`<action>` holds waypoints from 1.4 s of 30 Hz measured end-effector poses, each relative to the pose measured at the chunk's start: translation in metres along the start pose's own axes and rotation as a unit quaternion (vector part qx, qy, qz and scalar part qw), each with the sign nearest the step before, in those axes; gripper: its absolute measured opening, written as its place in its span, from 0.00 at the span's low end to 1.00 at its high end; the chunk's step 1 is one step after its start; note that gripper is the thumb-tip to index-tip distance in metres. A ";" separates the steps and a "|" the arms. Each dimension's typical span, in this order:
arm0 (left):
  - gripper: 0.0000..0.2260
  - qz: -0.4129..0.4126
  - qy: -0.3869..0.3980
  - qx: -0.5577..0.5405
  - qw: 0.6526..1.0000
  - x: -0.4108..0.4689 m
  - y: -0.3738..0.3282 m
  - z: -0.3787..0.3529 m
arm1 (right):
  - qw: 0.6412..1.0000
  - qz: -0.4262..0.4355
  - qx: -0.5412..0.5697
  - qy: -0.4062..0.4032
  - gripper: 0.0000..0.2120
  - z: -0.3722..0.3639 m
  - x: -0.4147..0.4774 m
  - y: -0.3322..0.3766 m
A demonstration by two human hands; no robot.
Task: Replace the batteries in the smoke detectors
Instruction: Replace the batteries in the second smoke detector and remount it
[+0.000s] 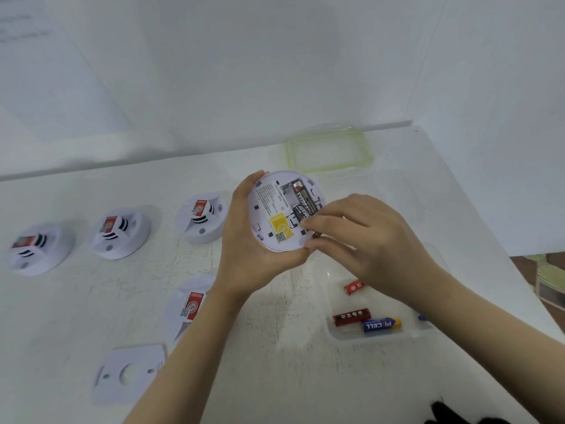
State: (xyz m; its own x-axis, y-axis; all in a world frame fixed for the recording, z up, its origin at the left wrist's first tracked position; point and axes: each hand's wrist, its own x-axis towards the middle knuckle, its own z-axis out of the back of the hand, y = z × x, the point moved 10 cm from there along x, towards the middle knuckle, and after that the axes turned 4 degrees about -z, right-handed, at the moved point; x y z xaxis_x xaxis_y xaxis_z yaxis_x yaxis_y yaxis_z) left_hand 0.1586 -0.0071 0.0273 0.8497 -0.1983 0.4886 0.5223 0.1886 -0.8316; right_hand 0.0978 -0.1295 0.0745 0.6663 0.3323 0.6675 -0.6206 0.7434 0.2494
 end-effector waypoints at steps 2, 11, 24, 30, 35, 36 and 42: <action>0.41 0.006 0.001 -0.002 1.000 -0.005 -0.003 0.004 | 1.000 -0.013 0.026 0.001 0.10 0.000 -0.002 0.000; 0.44 -0.016 0.027 0.029 0.999 -0.023 -0.020 0.027 | 0.978 -0.130 0.159 0.023 0.15 -0.014 0.000 0.001; 0.43 -0.055 0.031 0.065 0.996 -0.045 -0.040 0.089 | 0.711 -0.338 0.609 0.096 0.22 -0.082 0.012 0.052; 0.45 -0.034 0.002 0.088 0.996 -0.064 -0.034 0.130 | 0.700 -0.355 0.611 0.103 0.22 -0.107 0.021 0.082; 0.44 -0.016 -0.023 0.105 0.994 -0.077 -0.025 0.159 | 0.699 -0.359 0.609 0.109 0.23 -0.131 0.026 0.104; 0.45 -0.011 -0.027 0.104 0.994 -0.079 -0.024 0.165 | 0.702 -0.360 0.604 0.111 0.23 -0.136 0.027 0.107; 0.41 0.043 -0.046 0.064 0.996 -0.099 -0.002 0.202 | 0.735 -0.313 0.585 0.143 0.22 -0.159 0.037 0.145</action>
State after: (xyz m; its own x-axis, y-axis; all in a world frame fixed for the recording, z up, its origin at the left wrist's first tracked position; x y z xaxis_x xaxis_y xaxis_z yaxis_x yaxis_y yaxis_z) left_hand 0.0881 0.2062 0.0336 0.8915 -0.0874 0.4446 0.4475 0.3229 -0.8339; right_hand 0.0985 0.0826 0.0243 0.9281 0.3709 0.0324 0.0249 -0.1487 0.9886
